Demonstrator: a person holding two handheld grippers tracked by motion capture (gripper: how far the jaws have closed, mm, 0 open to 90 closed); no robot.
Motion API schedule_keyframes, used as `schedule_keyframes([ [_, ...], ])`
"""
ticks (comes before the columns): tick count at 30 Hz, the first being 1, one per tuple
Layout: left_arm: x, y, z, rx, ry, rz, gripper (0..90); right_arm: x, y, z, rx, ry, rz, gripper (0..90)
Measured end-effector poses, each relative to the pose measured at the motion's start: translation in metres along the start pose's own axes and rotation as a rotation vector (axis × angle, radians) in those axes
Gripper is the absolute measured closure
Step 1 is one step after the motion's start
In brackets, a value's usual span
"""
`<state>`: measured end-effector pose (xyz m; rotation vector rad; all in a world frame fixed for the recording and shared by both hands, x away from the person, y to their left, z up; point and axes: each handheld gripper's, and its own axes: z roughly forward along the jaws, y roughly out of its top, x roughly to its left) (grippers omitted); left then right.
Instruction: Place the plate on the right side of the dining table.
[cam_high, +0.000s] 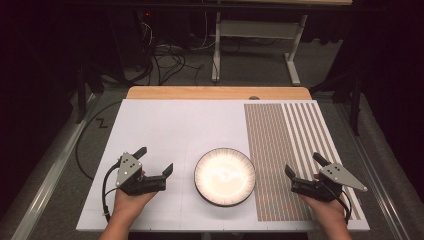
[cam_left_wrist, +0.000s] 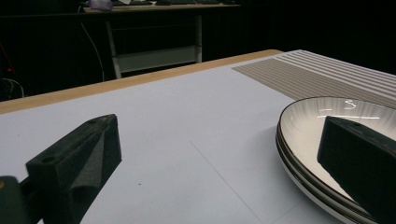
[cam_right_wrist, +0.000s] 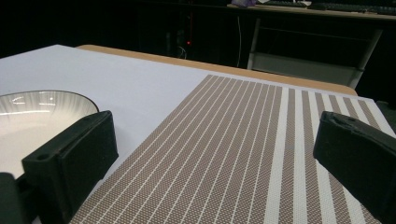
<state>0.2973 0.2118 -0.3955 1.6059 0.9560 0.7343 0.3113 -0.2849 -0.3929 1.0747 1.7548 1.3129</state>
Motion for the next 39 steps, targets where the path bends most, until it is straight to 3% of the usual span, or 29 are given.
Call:
schedule_keyframes([
  [7,0.003,-0.002,0.003,0.031,0.019,-0.003,0.3,-0.002,-0.002,0.0,0.008,-0.007,0.003,1.3],
  [12,0.001,-0.004,0.008,0.076,0.023,0.027,0.4,-0.003,-0.002,-0.001,0.011,-0.015,0.004,1.3],
  [18,0.005,-0.005,0.008,0.103,-0.006,0.017,4.5,-0.004,-0.003,0.0,0.021,-0.008,0.01,1.3],
  [28,0.003,-0.003,0.006,0.061,-0.005,0.026,3.2,-0.002,-0.003,0.002,0.023,0.005,0.016,1.6],
  [39,0.002,0.0,0.004,0.054,-0.043,0.006,1.5,0.02,0.02,0.013,0.036,0.066,-0.023,2.4],
])
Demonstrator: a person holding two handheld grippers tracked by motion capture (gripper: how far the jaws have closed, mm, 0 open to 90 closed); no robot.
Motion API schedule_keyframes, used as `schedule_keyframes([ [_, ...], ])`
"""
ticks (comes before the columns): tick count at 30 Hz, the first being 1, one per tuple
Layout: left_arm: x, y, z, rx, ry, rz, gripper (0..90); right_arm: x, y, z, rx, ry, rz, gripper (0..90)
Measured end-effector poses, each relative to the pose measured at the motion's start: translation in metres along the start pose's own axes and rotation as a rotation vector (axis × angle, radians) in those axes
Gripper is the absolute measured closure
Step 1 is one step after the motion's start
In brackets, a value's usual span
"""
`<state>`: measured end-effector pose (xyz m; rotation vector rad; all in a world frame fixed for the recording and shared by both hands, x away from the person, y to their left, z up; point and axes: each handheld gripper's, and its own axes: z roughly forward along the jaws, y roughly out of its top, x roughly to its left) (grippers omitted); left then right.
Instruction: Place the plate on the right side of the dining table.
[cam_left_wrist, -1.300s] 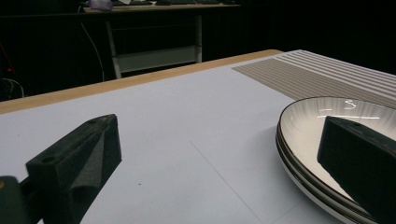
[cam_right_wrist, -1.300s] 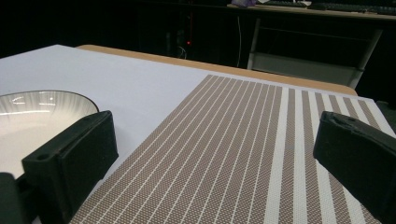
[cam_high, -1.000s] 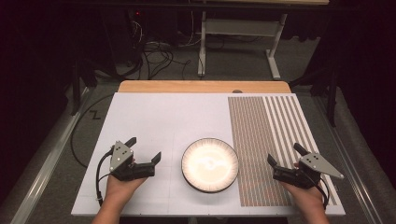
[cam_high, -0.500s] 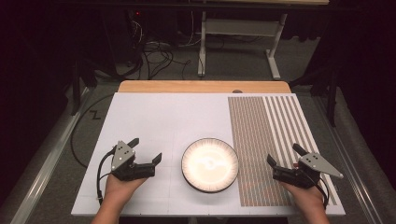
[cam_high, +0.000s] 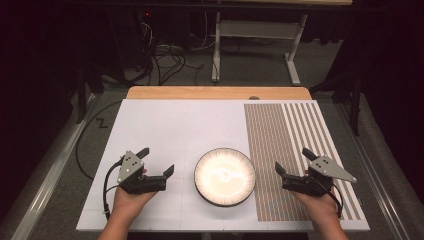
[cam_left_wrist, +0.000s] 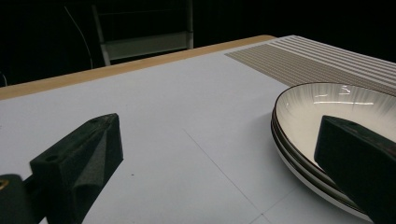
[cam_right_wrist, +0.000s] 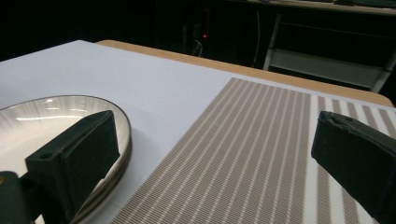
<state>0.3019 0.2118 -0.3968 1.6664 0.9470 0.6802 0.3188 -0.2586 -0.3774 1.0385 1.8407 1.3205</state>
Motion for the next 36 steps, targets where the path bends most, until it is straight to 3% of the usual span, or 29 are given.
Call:
schedule_keyframes([
  [8,-0.001,0.002,-0.002,-0.019,-0.016,0.006,0.7,0.02,0.018,0.012,0.024,0.054,-0.051,7.2],
  [19,-0.001,0.002,-0.001,-0.013,-0.005,0.018,0.1,0.034,0.034,0.029,0.035,0.103,-0.066,19.2],
  [24,0.0,0.002,-0.003,-0.019,0.002,0.015,0.1,0.035,0.026,0.034,0.039,0.145,-0.028,32.4],
  [26,0.0,0.002,-0.003,-0.013,0.004,0.021,0.1,0.036,0.022,0.036,0.06,0.166,-0.044,40.8],
  [28,-0.001,0.002,-0.003,-0.013,0.01,0.028,0.1,0.034,0.018,0.037,0.058,0.185,-0.018,47.0],
  [33,-0.001,0.002,-0.003,-0.014,0.007,0.025,0.1,0.027,0.012,0.036,0.076,0.198,0.01,59.7],
  [36,-0.001,0.002,-0.003,-0.017,0.009,0.023,0.1,0.027,0.009,0.035,0.087,0.193,-0.022,66.5],
])
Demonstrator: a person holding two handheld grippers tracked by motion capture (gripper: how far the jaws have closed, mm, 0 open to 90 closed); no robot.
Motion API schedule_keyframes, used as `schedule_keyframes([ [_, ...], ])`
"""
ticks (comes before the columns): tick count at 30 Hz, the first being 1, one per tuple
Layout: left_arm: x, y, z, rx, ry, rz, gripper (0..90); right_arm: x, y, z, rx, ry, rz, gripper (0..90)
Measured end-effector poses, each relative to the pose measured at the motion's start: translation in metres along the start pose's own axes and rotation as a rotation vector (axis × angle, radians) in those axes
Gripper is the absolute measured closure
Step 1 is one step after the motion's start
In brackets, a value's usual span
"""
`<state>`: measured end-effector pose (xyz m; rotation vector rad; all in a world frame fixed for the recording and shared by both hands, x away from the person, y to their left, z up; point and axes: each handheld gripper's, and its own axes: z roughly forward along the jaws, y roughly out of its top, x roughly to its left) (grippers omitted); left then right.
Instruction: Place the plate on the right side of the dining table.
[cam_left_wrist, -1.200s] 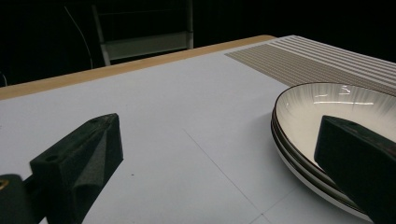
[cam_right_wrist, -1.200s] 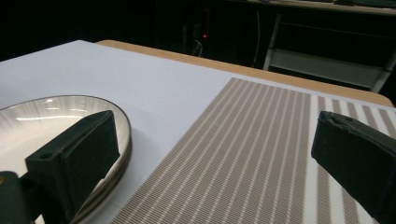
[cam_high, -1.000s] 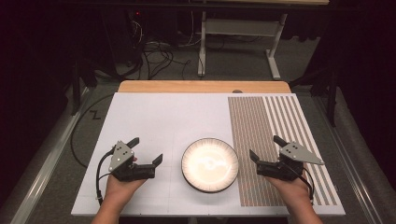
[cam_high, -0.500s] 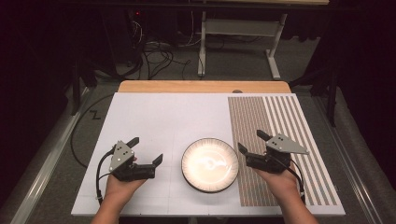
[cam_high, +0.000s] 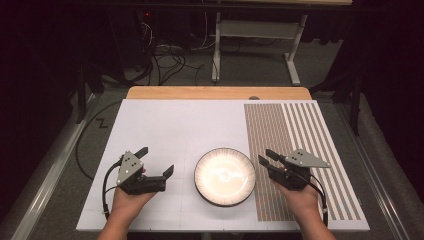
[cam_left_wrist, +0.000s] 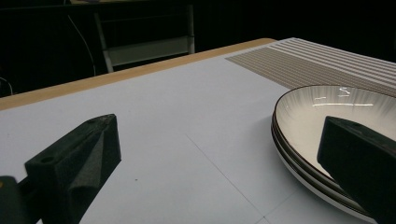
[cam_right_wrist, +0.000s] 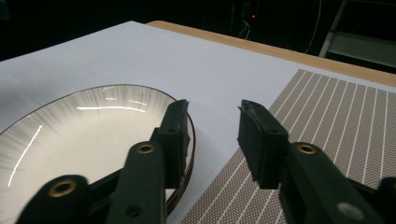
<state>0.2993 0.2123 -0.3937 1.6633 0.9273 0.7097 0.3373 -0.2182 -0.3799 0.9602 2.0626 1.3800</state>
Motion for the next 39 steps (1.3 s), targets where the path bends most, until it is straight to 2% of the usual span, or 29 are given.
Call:
schedule_keyframes([
  [2,0.0,0.0,-0.001,-0.002,0.0,-0.003,0.1,-0.001,-0.002,-0.001,0.004,0.013,-0.007,70.4],
  [5,0.001,0.0,-0.001,-0.008,0.001,-0.01,0.1,-0.002,-0.004,0.001,0.027,0.054,0.01,69.6],
  [9,0.001,0.001,-0.001,-0.012,-0.003,-0.012,0.1,0.002,-0.005,0.0,0.026,0.028,-0.04,71.3],
  [12,0.002,0.001,-0.001,-0.019,-0.004,-0.014,0.1,0.002,-0.004,-0.002,0.024,0.037,-0.043,79.2],
  [16,0.002,0.001,-0.002,-0.019,-0.003,-0.017,0.1,0.002,-0.003,-0.004,0.035,0.091,-0.029,87.9],
  [22,0.002,0.001,-0.002,-0.026,-0.002,-0.017,0.1,0.005,-0.003,-0.001,0.111,0.112,-0.005,90.0],
  [31,0.001,0.001,-0.002,-0.035,-0.016,-0.025,0.1,0.01,-0.006,0.003,0.239,0.103,-0.06,90.0],
  [39,0.001,0.001,-0.003,-0.039,-0.013,-0.022,0.1,0.01,-0.008,0.006,0.293,0.114,-0.062,90.0],
])
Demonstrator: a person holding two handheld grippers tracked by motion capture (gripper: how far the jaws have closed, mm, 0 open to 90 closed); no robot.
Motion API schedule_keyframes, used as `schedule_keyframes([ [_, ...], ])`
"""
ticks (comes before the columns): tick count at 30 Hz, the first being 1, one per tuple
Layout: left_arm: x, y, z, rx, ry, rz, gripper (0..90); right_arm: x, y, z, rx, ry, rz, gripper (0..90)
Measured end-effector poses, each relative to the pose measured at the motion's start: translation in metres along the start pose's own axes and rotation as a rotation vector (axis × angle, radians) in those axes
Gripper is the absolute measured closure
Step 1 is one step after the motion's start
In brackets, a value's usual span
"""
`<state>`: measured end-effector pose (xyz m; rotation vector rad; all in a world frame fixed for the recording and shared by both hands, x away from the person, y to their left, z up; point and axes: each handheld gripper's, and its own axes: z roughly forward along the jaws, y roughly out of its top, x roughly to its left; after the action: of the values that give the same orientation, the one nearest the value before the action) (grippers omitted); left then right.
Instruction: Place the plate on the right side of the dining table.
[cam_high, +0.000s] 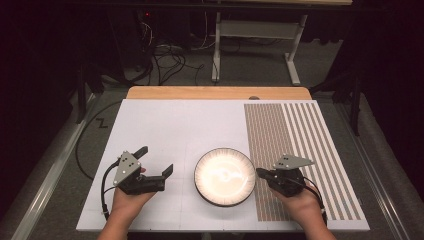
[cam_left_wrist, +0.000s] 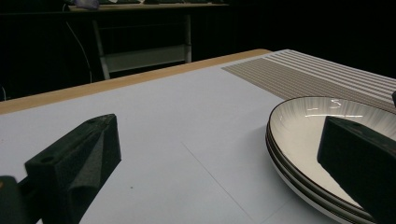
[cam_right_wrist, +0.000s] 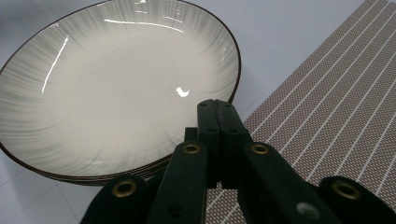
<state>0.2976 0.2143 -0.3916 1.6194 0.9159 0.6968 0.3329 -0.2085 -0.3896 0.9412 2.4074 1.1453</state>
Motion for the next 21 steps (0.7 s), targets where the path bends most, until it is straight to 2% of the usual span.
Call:
schedule_keyframes([
  [9,-0.0005,-0.0001,0.0002,-0.003,0.001,0.003,0.1,0.0006,-0.0001,0.0028,0.018,0.023,-0.011,90.0],
  [21,-0.0008,0.0001,0.0001,-0.005,0.0,0.005,0.1,0.0009,0.0011,0.0045,0.034,0.024,-0.033,90.0],
])
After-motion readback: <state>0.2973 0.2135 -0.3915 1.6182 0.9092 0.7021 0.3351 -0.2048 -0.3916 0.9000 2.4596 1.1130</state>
